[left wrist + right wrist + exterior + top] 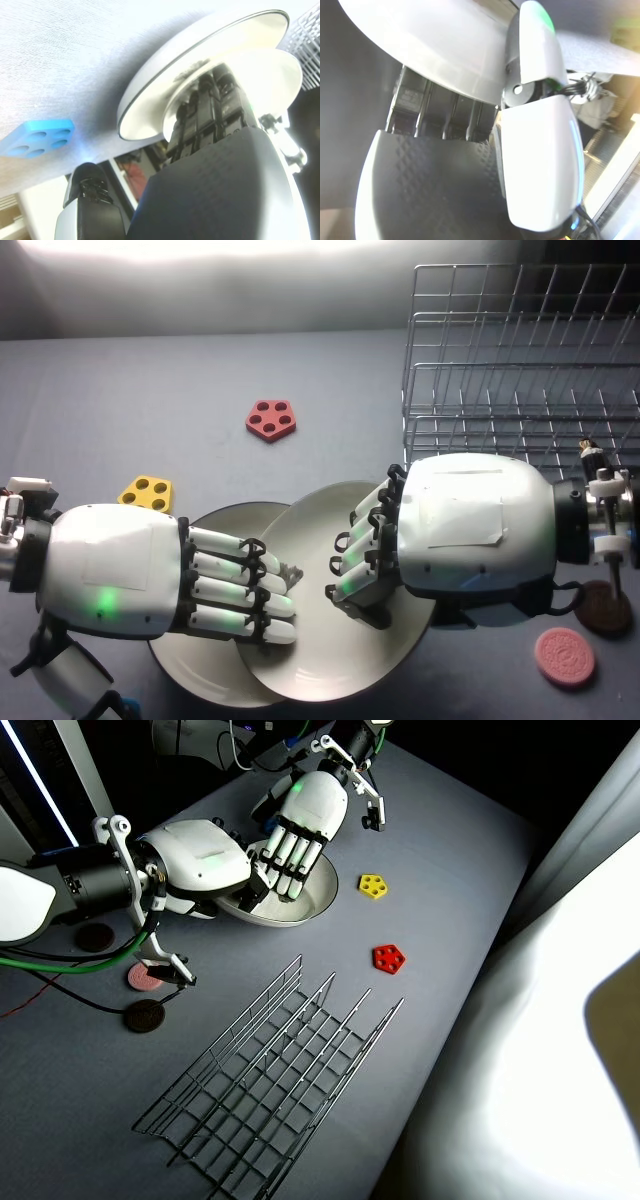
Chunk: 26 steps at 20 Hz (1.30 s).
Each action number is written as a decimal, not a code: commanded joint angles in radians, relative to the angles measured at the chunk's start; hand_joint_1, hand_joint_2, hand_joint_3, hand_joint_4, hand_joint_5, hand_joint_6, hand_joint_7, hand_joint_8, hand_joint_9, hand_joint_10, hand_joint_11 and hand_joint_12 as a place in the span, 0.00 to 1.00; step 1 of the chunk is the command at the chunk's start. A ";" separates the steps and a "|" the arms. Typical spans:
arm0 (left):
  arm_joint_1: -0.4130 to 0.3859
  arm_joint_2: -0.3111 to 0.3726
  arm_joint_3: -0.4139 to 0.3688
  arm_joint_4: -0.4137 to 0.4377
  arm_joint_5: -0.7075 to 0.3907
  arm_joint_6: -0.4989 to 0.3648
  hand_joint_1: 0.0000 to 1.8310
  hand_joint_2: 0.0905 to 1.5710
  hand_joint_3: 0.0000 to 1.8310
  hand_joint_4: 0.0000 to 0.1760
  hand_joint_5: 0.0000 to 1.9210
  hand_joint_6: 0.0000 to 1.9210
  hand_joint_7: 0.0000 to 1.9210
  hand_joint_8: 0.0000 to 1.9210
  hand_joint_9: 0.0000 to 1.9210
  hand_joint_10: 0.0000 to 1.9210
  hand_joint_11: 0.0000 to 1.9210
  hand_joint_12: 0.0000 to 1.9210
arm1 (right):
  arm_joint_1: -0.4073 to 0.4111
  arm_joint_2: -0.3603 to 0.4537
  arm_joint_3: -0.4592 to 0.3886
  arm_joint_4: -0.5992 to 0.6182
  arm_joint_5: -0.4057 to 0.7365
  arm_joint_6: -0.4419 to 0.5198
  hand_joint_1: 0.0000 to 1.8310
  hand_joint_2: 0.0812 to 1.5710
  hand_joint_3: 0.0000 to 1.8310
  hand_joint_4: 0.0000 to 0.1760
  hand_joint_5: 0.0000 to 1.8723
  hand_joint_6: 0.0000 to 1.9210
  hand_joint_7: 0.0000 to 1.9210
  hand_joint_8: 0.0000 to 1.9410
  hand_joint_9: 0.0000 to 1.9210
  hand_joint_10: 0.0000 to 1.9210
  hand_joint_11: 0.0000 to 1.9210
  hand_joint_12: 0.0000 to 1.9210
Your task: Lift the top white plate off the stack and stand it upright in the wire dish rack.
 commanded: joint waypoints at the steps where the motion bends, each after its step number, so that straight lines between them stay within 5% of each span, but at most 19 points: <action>1: -0.005 -0.011 -0.007 -0.014 -0.012 0.002 0.08 0.61 0.00 0.00 0.06 0.00 0.07 0.00 0.07 0.00 0.00 0.20 | -0.010 0.011 0.002 0.016 0.007 0.002 0.81 0.72 0.00 0.00 0.41 0.65 0.44 0.47 0.46 0.53 0.42 0.81; 7: -0.021 0.008 0.024 -0.128 -0.042 -0.025 0.09 0.60 0.00 0.00 0.07 0.00 0.10 0.00 0.10 0.00 0.02 0.23 | -0.028 0.019 -0.012 0.016 0.006 0.002 0.81 0.71 0.00 0.00 0.41 0.64 0.44 0.48 0.46 0.52 0.43 0.80; 8: -0.028 0.012 0.028 -0.135 -0.047 -0.034 0.09 0.60 0.00 0.00 0.07 0.00 0.10 0.00 0.10 0.00 0.01 0.23 | -0.027 0.020 -0.011 0.010 0.006 0.002 0.81 0.67 0.00 0.00 0.48 0.57 0.51 0.38 0.54 0.42 0.49 0.73; 9: -0.033 0.017 0.032 -0.138 -0.051 -0.041 0.09 0.60 0.00 0.00 0.08 0.00 0.11 0.01 0.11 0.01 0.02 0.23 | -0.019 0.020 -0.007 0.002 0.007 0.002 0.81 0.71 0.00 0.00 0.42 0.64 0.45 0.47 0.46 0.52 0.42 0.80; 11: -0.036 0.026 0.042 -0.149 -0.061 -0.053 0.08 0.60 0.00 0.00 0.08 0.00 0.10 0.00 0.10 0.00 0.02 0.23 | 0.001 0.020 0.004 -0.005 0.015 0.017 0.81 0.71 0.00 0.00 0.41 0.64 0.45 0.46 0.46 0.53 0.41 0.82; 15: -0.037 0.045 0.069 -0.192 -0.081 -0.071 0.09 0.61 0.00 0.00 0.08 0.00 0.10 0.00 0.11 0.00 0.02 0.23 | 0.057 0.020 0.015 -0.090 0.042 0.126 0.81 0.72 0.00 0.00 0.41 0.64 0.44 0.49 0.46 0.54 0.41 0.82; 16: -0.037 0.050 0.076 -0.197 -0.087 -0.075 0.09 0.61 0.00 0.00 0.08 0.00 0.10 0.00 0.10 0.00 0.01 0.23 | 0.077 0.020 0.018 -0.112 0.051 0.162 0.81 0.68 0.00 0.00 0.48 0.56 0.52 0.38 0.54 0.43 0.48 0.75; 18: -0.037 0.055 0.088 -0.199 -0.095 -0.083 0.09 0.61 0.00 0.00 0.08 0.00 0.10 0.00 0.10 0.00 0.01 0.23 | 0.106 0.020 0.025 -0.137 0.068 0.217 0.82 0.65 0.00 0.00 0.52 0.51 0.56 0.30 0.57 0.38 0.50 0.70; 19: -0.037 0.058 0.097 -0.204 -0.101 -0.088 0.07 0.61 0.00 0.00 0.07 0.00 0.09 0.00 0.09 0.00 0.00 0.23 | 0.126 0.020 0.028 -0.147 0.074 0.234 0.81 0.70 0.00 0.00 0.45 0.60 0.48 0.41 0.49 0.48 0.44 0.78; 22: -0.038 0.069 0.116 -0.229 -0.118 -0.100 0.06 0.61 0.00 0.00 0.08 0.00 0.09 0.00 0.09 0.00 0.01 0.23 | 0.175 0.016 0.039 -0.195 0.096 0.313 0.81 0.72 0.00 0.00 0.41 0.65 0.44 0.47 0.45 0.54 0.41 0.82; 24: -0.038 0.074 0.131 -0.242 -0.129 -0.107 0.08 0.61 0.00 0.00 0.08 0.01 0.10 0.01 0.10 0.01 0.01 0.23 | 0.205 0.014 0.044 -0.220 0.110 0.353 0.82 0.66 0.00 0.00 0.52 0.52 0.55 0.32 0.56 0.40 0.50 0.71; 26: -0.038 0.082 0.149 -0.258 -0.146 -0.113 0.09 0.61 0.00 0.00 0.07 0.00 0.09 0.00 0.09 0.00 0.00 0.22 | 0.236 0.010 0.052 -0.238 0.127 0.378 0.82 0.66 0.00 0.00 0.52 0.51 0.55 0.31 0.57 0.38 0.51 0.70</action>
